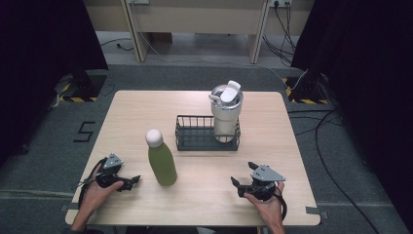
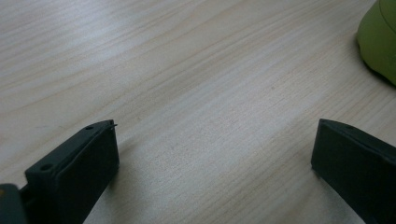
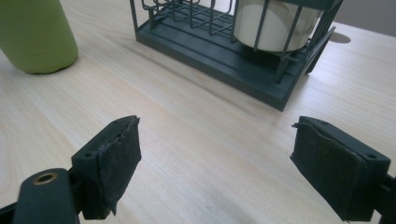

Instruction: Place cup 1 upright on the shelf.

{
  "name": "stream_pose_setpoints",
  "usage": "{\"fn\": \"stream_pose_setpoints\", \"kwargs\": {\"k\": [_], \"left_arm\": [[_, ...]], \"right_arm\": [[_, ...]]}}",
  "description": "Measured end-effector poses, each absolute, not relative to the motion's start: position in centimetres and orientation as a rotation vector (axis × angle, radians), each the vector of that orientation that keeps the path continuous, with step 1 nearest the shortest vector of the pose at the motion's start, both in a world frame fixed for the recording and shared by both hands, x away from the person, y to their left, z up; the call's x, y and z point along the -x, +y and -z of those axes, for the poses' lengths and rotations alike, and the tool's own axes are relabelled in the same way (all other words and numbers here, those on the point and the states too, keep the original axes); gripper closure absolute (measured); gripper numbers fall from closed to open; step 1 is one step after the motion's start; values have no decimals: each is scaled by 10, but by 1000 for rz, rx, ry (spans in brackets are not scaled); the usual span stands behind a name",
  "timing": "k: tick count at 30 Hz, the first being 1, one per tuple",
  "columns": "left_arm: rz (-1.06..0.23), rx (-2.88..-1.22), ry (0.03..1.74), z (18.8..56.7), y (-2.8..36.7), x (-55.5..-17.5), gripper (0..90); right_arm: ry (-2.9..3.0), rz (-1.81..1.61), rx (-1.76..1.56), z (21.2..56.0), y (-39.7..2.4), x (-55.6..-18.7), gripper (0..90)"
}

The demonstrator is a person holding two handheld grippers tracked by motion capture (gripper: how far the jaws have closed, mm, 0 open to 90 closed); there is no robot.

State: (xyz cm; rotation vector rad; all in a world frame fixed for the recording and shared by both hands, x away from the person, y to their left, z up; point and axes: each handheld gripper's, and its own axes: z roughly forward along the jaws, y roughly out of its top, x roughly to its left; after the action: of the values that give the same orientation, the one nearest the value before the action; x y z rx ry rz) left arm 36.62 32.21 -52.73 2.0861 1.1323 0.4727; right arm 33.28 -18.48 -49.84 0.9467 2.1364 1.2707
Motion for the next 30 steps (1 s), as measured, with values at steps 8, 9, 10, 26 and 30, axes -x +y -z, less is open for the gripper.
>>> {"fn": "stream_pose_setpoints", "kwargs": {"k": [8,9,10,26,30], "left_arm": [[-472,-2086,1132,527,322,-366,0],[-472,-2085,1133,527,322,-366,0],[-472,-2085,1133,527,322,-366,0],[-470,-2084,1134,527,322,-366,0],[-469,-2084,1134,527,322,-366,0]], "right_arm": [[2181,-1230,-985,503,-189,-329,155],[2187,-1221,-993,504,-190,-328,154],[2187,-1221,-993,504,-190,-328,154],[2272,-1088,-1101,517,-197,-324,155],[2280,-1072,-1112,517,-197,-323,155]]}}
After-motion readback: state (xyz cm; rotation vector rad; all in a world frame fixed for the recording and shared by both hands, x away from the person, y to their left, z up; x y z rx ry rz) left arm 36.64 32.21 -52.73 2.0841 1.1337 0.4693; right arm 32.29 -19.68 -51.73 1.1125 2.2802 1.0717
